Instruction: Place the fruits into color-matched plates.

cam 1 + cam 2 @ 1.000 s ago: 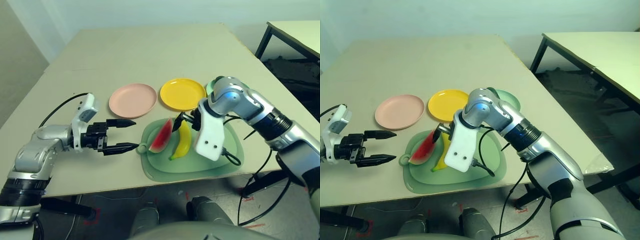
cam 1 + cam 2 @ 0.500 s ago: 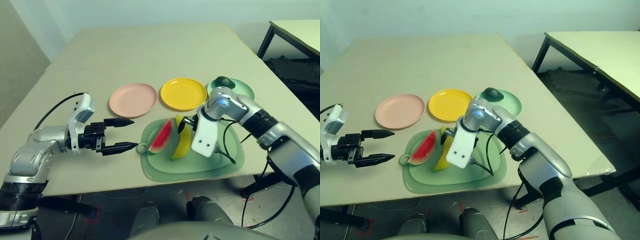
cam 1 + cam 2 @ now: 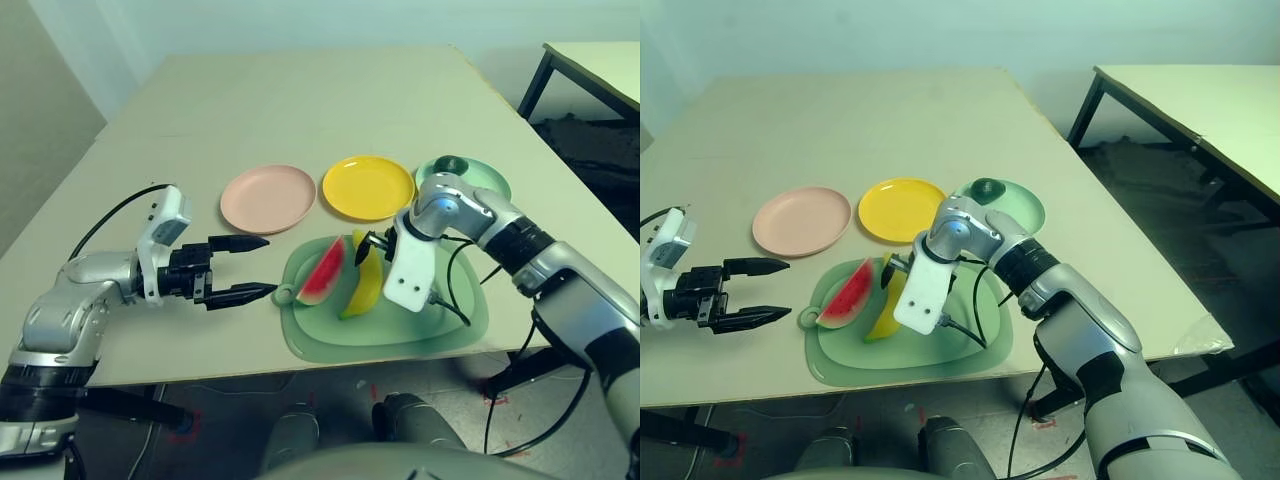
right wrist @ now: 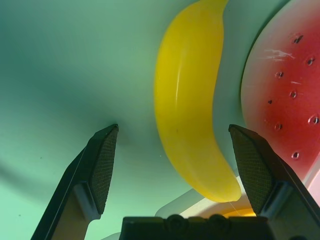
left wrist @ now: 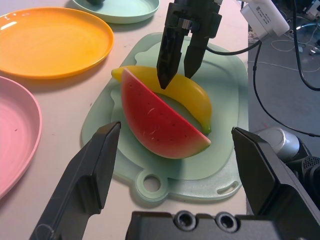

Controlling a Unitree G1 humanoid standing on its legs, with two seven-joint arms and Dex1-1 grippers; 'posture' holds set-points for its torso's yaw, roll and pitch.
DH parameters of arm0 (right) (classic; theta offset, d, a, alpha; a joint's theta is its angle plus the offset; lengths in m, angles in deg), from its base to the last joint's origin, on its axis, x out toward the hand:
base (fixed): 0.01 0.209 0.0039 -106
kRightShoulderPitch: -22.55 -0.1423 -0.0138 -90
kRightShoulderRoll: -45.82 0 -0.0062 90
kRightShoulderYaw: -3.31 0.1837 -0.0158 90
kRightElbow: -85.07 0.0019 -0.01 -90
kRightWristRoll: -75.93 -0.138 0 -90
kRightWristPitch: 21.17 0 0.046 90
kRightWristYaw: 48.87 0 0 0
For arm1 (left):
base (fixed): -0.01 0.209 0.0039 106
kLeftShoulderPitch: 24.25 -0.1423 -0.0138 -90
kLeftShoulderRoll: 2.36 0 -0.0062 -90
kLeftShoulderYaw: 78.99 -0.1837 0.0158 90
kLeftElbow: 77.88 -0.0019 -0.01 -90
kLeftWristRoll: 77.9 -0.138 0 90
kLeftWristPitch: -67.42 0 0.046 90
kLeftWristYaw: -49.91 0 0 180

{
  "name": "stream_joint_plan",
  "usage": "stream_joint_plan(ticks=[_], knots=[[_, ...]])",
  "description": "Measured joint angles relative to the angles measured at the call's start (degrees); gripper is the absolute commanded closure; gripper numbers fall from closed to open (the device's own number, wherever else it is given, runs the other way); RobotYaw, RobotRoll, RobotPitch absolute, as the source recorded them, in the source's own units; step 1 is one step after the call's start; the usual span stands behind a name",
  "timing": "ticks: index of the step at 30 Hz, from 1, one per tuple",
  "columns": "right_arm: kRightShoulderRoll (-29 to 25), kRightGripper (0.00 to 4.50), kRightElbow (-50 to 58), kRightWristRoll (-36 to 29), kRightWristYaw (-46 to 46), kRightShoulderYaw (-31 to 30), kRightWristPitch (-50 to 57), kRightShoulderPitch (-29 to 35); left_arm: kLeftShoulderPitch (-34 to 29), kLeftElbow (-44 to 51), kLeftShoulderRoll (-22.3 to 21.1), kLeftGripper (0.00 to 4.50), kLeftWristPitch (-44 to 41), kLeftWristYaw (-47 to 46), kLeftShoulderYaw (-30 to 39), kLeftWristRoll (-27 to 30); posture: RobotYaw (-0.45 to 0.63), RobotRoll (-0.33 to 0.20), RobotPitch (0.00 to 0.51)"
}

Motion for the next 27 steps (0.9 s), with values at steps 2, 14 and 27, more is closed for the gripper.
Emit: stream_joint_plan(ticks=[2, 14, 27], knots=[[-0.08, 0.21, 0.14, -0.02, 0.14, 0.0, 0.38, 0.01, 0.01, -0.32, 0.26, 0.0, 0.37, 0.02, -0.01, -0.04, -0.02, 0.0, 0.066], [-2.84, 2.9, 1.63, -0.44, 3.02, -0.04, 1.48, 1.1, 0.78, -1.15, 0.69, 0.0, 1.6, 0.07, -0.06, -0.12, -0.02, 0.0, 0.065], [-8.48, 2.9, 1.95, -6.16, 7.49, 1.26, 4.57, 2.85, -0.34, -2.32, 0.8, 0.0, 2.56, -2.18, -0.05, -2.39, -0.04, 0.0, 0.05]])
